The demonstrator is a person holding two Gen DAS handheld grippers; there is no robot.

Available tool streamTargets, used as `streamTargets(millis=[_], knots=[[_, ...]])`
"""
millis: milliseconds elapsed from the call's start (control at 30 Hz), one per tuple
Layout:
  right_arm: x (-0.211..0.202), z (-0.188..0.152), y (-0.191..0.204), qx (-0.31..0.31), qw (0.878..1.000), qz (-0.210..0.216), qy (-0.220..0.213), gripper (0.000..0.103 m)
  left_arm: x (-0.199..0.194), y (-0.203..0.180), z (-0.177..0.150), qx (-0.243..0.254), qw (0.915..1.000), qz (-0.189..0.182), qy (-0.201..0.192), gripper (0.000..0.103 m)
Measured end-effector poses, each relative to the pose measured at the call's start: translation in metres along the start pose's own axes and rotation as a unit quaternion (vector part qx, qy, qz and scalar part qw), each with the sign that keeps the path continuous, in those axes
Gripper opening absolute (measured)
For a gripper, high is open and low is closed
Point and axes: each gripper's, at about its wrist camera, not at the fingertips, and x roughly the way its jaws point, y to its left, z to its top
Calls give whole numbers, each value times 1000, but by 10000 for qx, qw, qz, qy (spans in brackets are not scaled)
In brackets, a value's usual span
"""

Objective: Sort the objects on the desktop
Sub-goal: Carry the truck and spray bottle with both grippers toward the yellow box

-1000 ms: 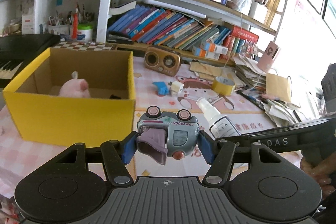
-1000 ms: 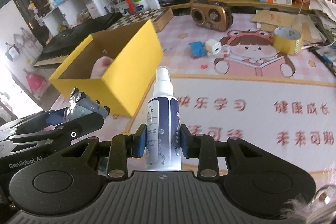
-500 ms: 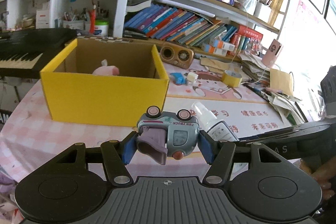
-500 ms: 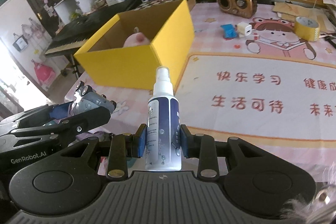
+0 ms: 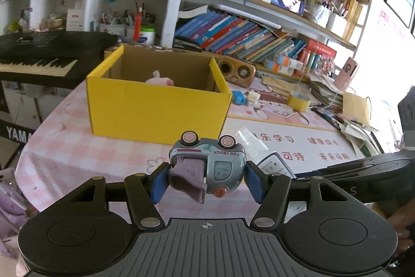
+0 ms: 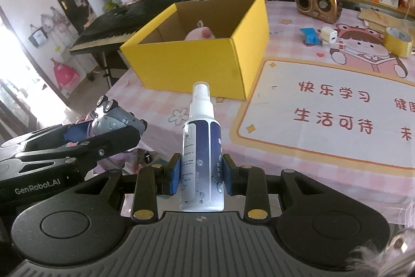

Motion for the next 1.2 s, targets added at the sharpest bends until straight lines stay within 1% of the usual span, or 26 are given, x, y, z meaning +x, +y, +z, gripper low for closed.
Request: streamTargets(millis=[600,933,1067,1200], knots=[[5,0,35,-441,9988,210,-12,30,-25,18,-4,-143,9993,241,-234,62],[12,8,41,-549,9982,230,60,30,-23,25,-4,-290,9990,256,-220,62],[13,10,40,-556,9982,237,55,30,-17,28,-2,-335,9988,316,-187,62],[18,20,38,-559,9980,278,37,30,-13,31,6,-341,9983,400,-265,62]])
